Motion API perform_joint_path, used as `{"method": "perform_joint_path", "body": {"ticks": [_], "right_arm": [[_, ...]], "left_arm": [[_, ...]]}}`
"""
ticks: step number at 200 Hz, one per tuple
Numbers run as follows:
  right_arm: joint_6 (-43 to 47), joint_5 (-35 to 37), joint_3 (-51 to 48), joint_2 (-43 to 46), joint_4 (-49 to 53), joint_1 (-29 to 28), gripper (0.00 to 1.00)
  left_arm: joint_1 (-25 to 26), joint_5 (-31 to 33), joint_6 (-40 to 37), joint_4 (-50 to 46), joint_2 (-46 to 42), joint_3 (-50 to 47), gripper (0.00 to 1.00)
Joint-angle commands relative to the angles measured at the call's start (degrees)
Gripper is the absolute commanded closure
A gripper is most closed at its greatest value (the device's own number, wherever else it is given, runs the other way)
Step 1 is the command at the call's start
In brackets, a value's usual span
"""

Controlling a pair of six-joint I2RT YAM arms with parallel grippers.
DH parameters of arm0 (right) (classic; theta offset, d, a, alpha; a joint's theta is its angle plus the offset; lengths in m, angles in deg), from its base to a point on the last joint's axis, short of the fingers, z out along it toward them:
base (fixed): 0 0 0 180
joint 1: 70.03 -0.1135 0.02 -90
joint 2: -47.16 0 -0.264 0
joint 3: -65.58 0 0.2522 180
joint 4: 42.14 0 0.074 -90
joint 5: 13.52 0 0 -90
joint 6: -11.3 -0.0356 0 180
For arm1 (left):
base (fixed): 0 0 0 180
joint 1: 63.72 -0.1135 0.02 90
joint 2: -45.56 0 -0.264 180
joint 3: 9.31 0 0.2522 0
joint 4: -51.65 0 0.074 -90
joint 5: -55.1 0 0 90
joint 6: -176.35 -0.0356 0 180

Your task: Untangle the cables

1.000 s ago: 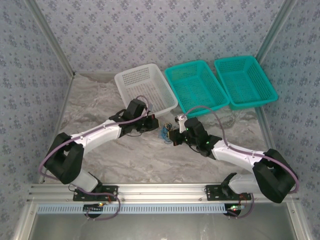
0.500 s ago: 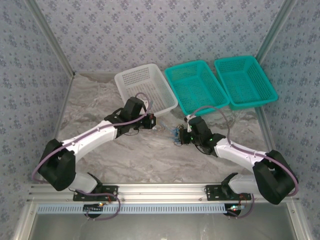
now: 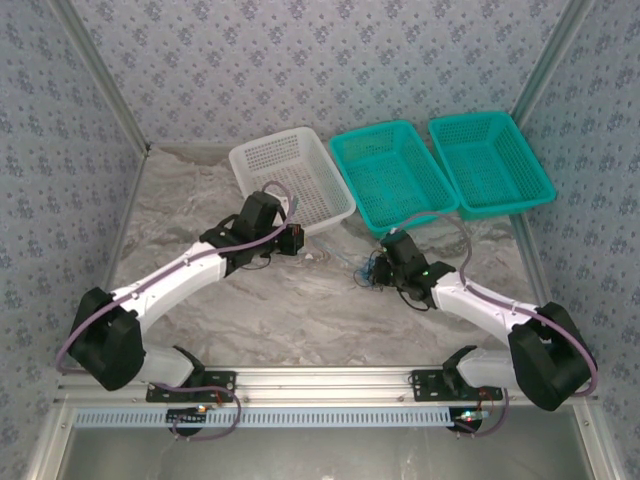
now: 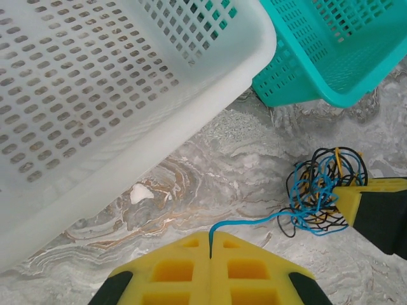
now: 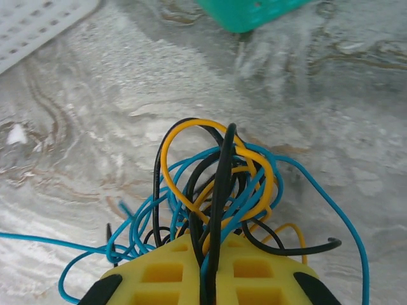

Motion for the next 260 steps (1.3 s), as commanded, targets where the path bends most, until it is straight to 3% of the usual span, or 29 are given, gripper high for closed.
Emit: {"method": "perform_joint_path", "body": {"ticks": [1,25,49,67,87,98,115,127,167,195,217,260], "right_arm": [[-3.9,5.67,1.15,0.95,7.92,1.18,0.87],[-6.77,8.79,1.97,0.81,12.61,2.03,0.81],[-5.03,7.2,2.64,2.85,12.88,2.15,0.71],[-0.71,4.24,2.99,5.97,10.96,1.99,0.53],[4.51,1.25,3.52,9.12,8.18,1.85,0.42],[7.56,-0.67,3.56,10.52,6.51,1.85,0.31],[13.79,-8.44,3.78,11.24,2.88,1.93,0.09],[18.5,-14.01,4.83,10.1,1.83,1.64,0.01],[21.31,-19.84,9.5,2.04,-4.07,0.8,0.01],[25.14,-20.93,11.77,-4.19,-6.8,0.15,0.12],[26.57,-22.82,11.5,-7.83,-11.75,-0.96,0.13],[24.68,-18.19,8.7,-12.82,-25.39,-3.65,0.24]], "left_arm": [[-0.83,1.58,1.07,-1.56,-2.66,2.16,1.0],[-0.75,-6.23,-0.58,0.6,-2.77,1.89,1.0],[-0.74,-6.77,-0.41,0.65,-3.24,2.13,1.0],[-0.78,-7.63,-0.5,0.75,-3.32,2.62,1.0],[-0.74,-9.34,-0.11,0.74,-2.35,3.15,1.0],[-0.74,-9.58,0.48,0.89,-1.82,3.25,1.0],[-0.8,-10.05,1.13,1.3,-1.22,3.27,1.0],[-0.74,-10.73,1.59,1.81,-0.83,3.28,1.0],[-0.74,-12.56,2.27,2.23,0.49,4.52,1.0],[-0.76,-12.57,2.61,2.53,0.36,4.39,1.0],[-0.74,-12.75,2.69,2.37,0.41,4.55,1.0],[-0.74,-14.0,3.26,3.01,0.14,4.27,1.0]]}}
